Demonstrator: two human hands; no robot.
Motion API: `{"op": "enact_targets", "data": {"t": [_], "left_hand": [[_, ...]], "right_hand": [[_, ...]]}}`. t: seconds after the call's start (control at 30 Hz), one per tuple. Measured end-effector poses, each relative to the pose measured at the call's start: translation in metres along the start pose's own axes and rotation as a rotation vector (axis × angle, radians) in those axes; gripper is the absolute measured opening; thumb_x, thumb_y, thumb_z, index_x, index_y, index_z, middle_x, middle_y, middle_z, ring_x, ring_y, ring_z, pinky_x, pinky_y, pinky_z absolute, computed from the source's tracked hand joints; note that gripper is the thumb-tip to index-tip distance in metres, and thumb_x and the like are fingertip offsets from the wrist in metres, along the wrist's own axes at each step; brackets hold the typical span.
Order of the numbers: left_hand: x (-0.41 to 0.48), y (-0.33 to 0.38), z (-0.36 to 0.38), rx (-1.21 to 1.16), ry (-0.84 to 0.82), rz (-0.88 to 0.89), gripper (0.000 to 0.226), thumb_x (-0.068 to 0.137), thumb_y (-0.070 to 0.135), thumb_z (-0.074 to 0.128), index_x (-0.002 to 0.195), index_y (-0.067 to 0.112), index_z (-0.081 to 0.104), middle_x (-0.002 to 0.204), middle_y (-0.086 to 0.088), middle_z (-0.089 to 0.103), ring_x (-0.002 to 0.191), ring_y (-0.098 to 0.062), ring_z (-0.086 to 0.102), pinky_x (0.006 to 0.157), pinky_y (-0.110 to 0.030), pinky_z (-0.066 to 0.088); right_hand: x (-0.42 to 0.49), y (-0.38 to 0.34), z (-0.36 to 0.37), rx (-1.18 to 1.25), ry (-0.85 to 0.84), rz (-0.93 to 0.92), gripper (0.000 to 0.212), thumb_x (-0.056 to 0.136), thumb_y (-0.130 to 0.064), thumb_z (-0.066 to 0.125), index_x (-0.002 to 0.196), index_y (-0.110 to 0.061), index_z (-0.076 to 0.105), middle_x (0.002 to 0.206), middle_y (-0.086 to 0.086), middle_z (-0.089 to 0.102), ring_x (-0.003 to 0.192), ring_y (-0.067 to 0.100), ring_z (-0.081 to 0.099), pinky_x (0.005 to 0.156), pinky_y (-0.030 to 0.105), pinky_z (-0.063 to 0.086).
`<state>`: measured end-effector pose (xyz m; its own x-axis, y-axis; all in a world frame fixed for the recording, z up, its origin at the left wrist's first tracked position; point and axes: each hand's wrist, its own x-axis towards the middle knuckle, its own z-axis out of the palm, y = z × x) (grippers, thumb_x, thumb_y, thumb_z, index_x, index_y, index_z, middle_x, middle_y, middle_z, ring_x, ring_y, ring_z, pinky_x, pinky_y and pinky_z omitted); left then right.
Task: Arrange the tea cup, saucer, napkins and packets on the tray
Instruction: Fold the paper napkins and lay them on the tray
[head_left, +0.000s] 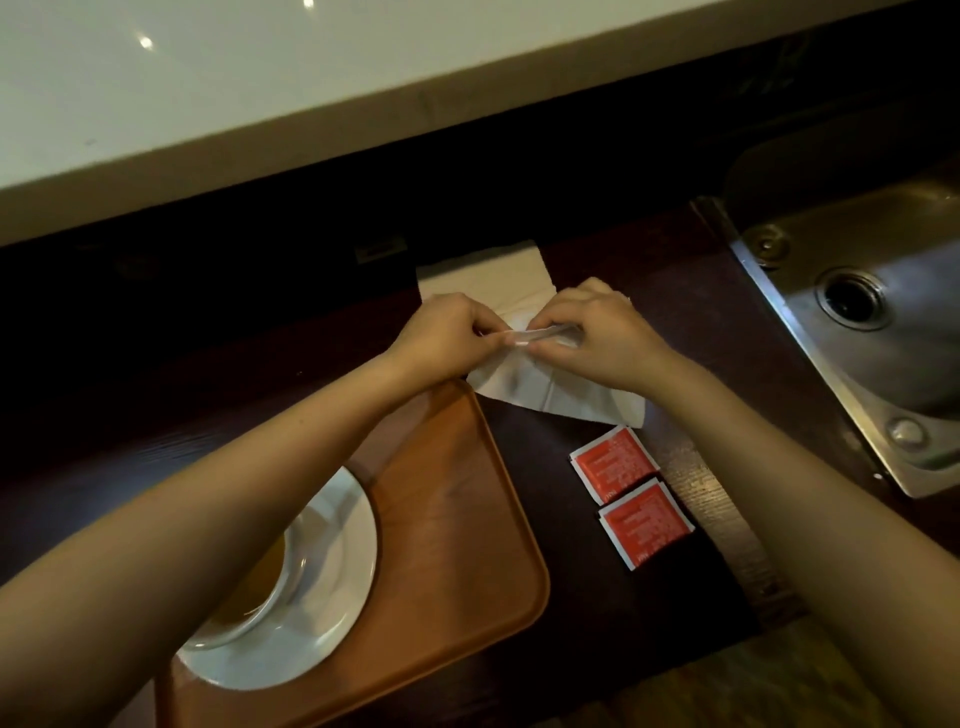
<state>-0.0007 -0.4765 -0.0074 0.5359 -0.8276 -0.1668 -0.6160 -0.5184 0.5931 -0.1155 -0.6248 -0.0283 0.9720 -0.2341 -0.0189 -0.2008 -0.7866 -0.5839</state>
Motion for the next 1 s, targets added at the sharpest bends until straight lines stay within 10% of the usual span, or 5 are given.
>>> {"op": "enact_targets", "data": {"t": [0.13,0.33,0.47,0.8,1.0], "left_hand": [[-0.015,0.010,-0.001,-0.025,-0.056,0.007,0.019,0.087,0.029,0.059,0.095,0.019,0.073,0.096,-0.001,0.073,0.085,-0.011,0.063,0.075,-0.028,0.052],[-0.022,0.020,-0.012,-0.074,-0.012,0.011,0.018,0.085,0.035,0.059,0.091,0.025,0.072,0.085,0.007,0.071,0.077,-0.006,0.063,0.067,-0.015,0.047],[-0.011,0.014,-0.020,-0.117,0.067,-0.040,0.017,0.087,0.028,0.059,0.094,0.020,0.072,0.083,0.015,0.063,0.073,0.003,0.056,0.063,-0.003,0.039],[0.013,-0.007,-0.006,0.223,0.372,0.045,0.038,0.086,0.024,0.055,0.123,0.015,0.055,0.124,-0.008,0.059,0.119,-0.028,0.047,0.099,-0.040,0.038],[0.000,-0.024,0.015,0.377,0.098,0.144,0.034,0.083,0.034,0.059,0.114,0.019,0.059,0.119,-0.003,0.060,0.112,-0.025,0.046,0.094,-0.039,0.038]], "right_hand": [[-0.013,-0.003,-0.007,0.019,-0.070,-0.012,0.019,0.083,-0.031,0.060,0.099,-0.025,0.067,0.096,-0.010,0.061,0.100,0.016,0.048,0.091,0.041,0.041],[-0.015,-0.007,-0.023,0.308,-0.061,0.048,0.010,0.084,-0.029,0.059,0.088,-0.029,0.068,0.082,-0.018,0.064,0.082,-0.010,0.056,0.072,0.007,0.043],[0.007,-0.010,-0.026,0.428,-0.028,0.105,0.013,0.085,-0.019,0.061,0.091,-0.012,0.070,0.081,-0.004,0.065,0.073,-0.003,0.056,0.069,0.013,0.044],[0.065,-0.004,-0.001,0.445,0.065,0.245,0.012,0.083,-0.016,0.057,0.089,-0.011,0.067,0.081,-0.002,0.061,0.085,0.014,0.058,0.072,0.027,0.045],[0.075,0.002,0.012,0.350,0.099,0.187,0.016,0.084,-0.014,0.056,0.092,-0.012,0.069,0.091,-0.002,0.065,0.090,0.011,0.059,0.067,0.013,0.042]]}}
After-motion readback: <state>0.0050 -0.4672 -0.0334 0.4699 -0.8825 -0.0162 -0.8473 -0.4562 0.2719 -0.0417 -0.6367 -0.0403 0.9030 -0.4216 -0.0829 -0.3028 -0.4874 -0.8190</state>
